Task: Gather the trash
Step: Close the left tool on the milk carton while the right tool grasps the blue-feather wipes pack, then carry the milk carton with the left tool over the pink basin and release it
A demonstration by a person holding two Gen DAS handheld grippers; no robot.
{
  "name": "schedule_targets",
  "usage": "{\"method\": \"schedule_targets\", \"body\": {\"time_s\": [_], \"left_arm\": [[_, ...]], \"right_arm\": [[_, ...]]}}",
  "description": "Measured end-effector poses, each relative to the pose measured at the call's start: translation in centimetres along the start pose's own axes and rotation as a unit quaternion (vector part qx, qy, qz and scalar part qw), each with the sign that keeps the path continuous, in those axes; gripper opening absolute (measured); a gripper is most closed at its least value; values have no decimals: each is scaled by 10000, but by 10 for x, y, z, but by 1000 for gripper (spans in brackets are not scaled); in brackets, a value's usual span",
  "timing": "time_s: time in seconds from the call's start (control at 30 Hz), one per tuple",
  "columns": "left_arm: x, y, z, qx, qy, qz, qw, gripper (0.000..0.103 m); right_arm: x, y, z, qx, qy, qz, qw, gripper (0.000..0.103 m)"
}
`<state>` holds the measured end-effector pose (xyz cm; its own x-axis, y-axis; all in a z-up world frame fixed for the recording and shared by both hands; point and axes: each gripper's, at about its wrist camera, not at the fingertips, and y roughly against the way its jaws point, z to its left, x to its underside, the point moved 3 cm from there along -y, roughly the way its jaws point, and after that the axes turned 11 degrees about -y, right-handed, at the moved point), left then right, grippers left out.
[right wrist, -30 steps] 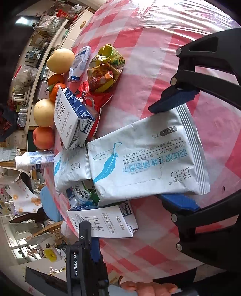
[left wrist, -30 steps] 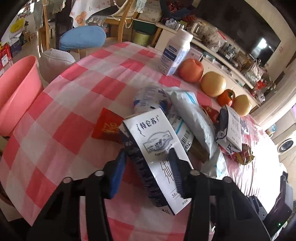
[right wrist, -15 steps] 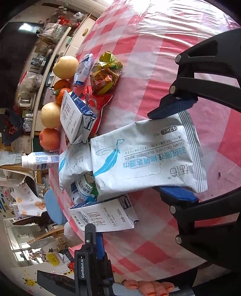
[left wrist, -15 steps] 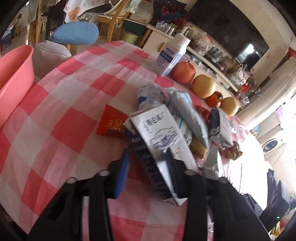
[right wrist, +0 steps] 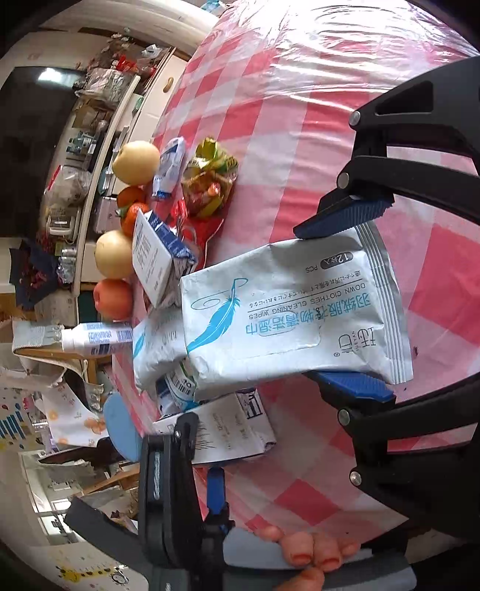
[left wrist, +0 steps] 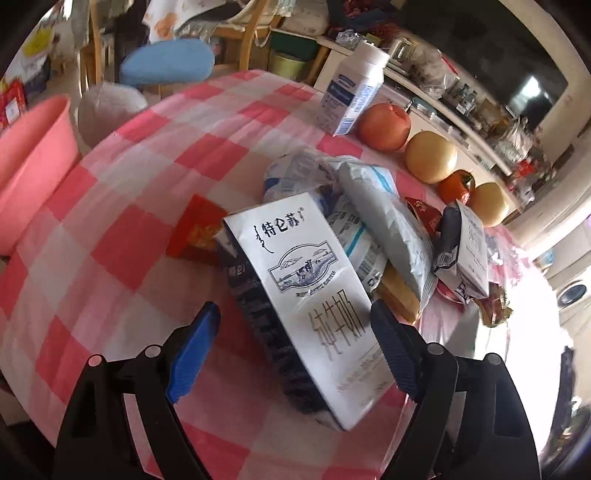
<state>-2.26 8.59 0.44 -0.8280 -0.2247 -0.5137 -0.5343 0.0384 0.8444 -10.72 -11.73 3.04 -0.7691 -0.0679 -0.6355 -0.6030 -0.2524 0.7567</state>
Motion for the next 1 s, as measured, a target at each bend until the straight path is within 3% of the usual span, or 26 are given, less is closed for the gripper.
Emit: {"method": "schedule_targets", "body": {"time_s": [0.07,0.23,0.47,0.5,0.6,0.63,0.73,1.0], "left_arm": [[-2,0,-8,-281,-286,-39,9992,84],[-4,1,-12,-281,-641,-36,9975,79],[0,-14,-6,448,-257,211,9984,86],[1,-14,-9,487,-343,207,9980,81],[1,-12,-15,611,-466,162,9969,49],[1,-11,-15,605,-491,132,9969,46],[1,-6,-13,638,-442,32,9970,39],[-5,23,4,803,-625,-253,9945,38]], "right_arm": [[1,1,-2,5,-8,12,10000,67],[2,4,-5,-55,-21,-18,10000,67],[3,7,-1,-109,18,-52,9999,67],[3,7,0,-105,36,-44,9999,67],[3,7,-1,-97,20,-40,9999,67],[2,8,-2,-97,-1,-54,9999,67],[0,10,-5,-94,-57,-85,9999,67],[1,16,0,-265,-113,-76,9996,67]]}}
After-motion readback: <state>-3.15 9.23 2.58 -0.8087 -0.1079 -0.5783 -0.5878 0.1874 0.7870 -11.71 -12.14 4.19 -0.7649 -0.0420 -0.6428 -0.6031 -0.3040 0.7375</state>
